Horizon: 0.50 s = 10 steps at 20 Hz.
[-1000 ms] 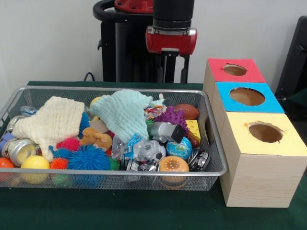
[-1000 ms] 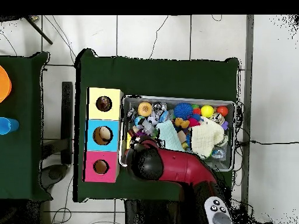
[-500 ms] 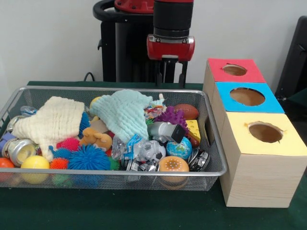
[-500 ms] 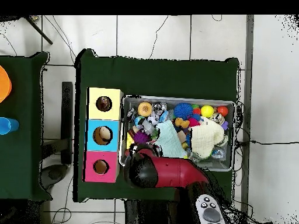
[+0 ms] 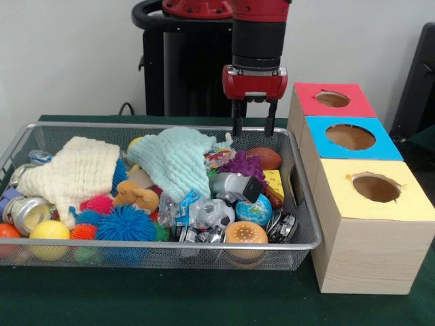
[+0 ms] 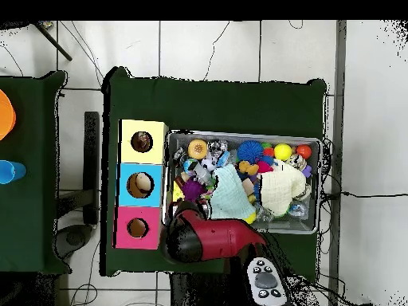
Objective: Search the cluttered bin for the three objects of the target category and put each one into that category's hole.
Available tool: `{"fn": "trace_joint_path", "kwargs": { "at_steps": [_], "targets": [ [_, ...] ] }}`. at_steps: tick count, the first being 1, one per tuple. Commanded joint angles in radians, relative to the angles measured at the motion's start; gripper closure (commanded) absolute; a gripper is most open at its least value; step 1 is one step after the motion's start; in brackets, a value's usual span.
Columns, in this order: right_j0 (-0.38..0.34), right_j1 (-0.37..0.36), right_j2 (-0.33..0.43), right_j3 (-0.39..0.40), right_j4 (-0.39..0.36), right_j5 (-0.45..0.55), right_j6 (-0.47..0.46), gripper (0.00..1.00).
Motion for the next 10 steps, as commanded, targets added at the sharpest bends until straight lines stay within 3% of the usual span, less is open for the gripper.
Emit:
{"fn": "trace_joint_path", "kwargs": {
  "at_steps": [1,10],
  "targets": [
    [-0.022,0.075,-0.021,0.05,-0.049,-0.07,0.133,0.0],
    [-0.073,0.102,0.0,0.068,-0.049,-0.094,0.13,0.0]
  ]
}}
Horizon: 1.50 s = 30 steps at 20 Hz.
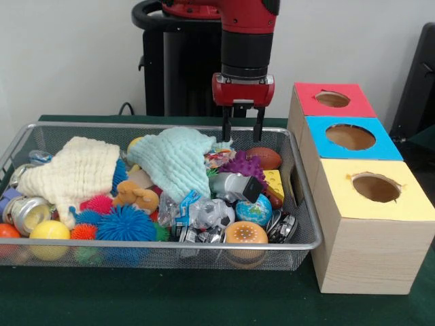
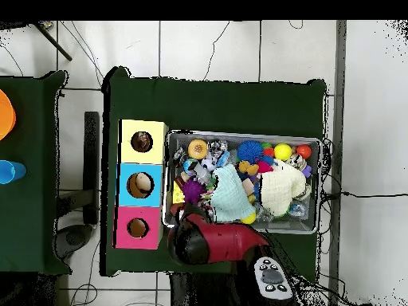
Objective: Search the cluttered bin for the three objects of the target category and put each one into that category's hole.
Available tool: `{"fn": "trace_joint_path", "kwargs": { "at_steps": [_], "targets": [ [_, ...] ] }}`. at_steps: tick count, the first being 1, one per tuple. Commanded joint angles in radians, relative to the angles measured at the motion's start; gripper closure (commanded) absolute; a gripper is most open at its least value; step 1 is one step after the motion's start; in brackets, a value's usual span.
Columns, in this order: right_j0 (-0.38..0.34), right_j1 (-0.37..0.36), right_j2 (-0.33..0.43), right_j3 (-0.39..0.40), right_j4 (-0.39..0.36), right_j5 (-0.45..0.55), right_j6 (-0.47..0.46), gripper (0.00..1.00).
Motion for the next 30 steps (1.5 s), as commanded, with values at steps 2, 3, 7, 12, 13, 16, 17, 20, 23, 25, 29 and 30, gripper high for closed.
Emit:
{"fn": "trace_joint_path", "kwargs": {
  "at_steps": [2,3,7,12,13,16,17,20,23,25,29,30],
  "targets": [
    [-0.058,0.052,0.022,0.059,-0.053,-0.072,0.131,0.0],
    [-0.062,0.056,0.019,0.062,-0.053,-0.078,0.133,0.0],
    [-0.064,0.06,0.011,0.063,-0.057,-0.104,0.133,0.0],
    [-0.078,0.064,0.008,0.066,-0.066,-0.123,0.136,0.0],
    [-0.081,0.066,0.007,0.066,-0.07,-0.128,0.137,0.0],
    [-0.079,0.074,-0.007,0.059,-0.082,-0.166,0.138,0.0],
    [-0.081,0.075,-0.008,0.052,-0.088,-0.178,0.134,0.0],
    [-0.078,0.079,-0.02,0.035,-0.108,-0.241,0.132,0.0],
    [-0.074,0.073,-0.034,0.023,-0.131,-0.302,0.127,0.0],
    [-0.076,0.076,-0.036,0.021,-0.136,-0.323,0.13,0.0],
    [-0.083,0.076,-0.031,0.02,-0.138,-0.332,0.13,0.0],
    [-0.089,0.078,-0.026,0.018,-0.141,-0.338,0.13,0.0]
  ]
}}
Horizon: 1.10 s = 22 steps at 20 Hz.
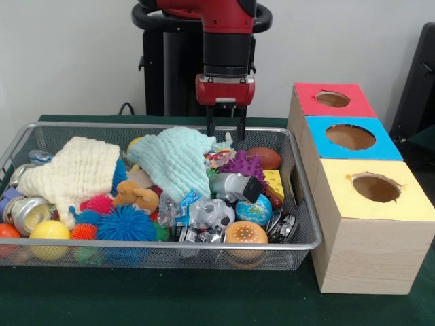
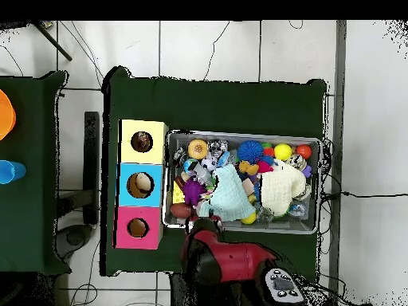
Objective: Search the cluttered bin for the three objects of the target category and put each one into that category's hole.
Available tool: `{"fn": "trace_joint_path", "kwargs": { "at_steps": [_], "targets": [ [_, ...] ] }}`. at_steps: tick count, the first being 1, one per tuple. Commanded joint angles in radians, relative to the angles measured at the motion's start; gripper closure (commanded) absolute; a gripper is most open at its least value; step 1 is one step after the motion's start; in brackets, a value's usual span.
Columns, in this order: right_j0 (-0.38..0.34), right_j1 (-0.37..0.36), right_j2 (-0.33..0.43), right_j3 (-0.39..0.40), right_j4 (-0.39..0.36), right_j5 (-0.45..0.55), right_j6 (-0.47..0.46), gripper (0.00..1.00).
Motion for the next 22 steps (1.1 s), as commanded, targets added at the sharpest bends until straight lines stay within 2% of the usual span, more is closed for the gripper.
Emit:
{"fn": "trace_joint_path", "kwargs": {
  "at_steps": [1,11,16,22],
  "targets": [
    [-0.04,0.027,0.021,-0.058,-0.045,-0.077,0.131,0.0],
    [-0.034,0.056,0.018,-0.06,-0.045,-0.166,0.153,0.0],
    [-0.019,0.083,-0.002,-0.064,-0.038,-0.261,0.162,0.0],
    [0.012,0.095,-0.034,-0.06,-0.05,-0.42,0.133,0.0]
  ]
}}
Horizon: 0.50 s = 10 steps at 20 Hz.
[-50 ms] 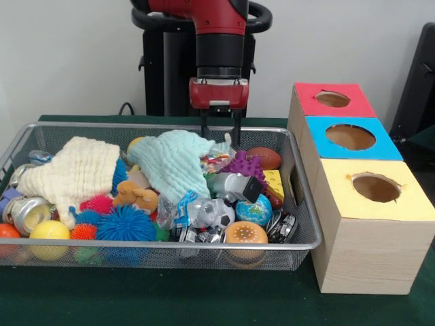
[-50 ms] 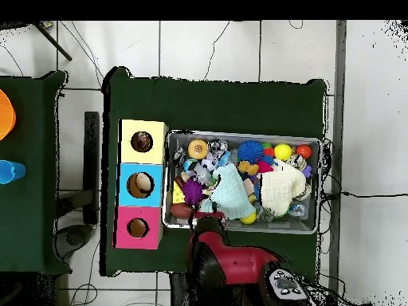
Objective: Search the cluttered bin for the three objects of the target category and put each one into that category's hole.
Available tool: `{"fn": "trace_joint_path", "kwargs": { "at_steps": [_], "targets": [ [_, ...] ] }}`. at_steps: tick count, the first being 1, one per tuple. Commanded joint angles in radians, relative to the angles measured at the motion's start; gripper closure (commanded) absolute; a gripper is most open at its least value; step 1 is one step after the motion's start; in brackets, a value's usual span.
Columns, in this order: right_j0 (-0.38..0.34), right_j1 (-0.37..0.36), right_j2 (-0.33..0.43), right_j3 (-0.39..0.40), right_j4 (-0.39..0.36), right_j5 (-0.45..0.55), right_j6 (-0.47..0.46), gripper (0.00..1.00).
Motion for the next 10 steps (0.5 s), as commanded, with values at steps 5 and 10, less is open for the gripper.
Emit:
{"fn": "trace_joint_path", "kwargs": {
  "at_steps": [5,10],
  "targets": [
    [0.031,0.053,-0.02,-0.057,-0.031,-0.257,0.128,0.0],
    [0.028,0.064,-0.028,-0.057,-0.026,-0.275,0.136,0.0]
  ]
}}
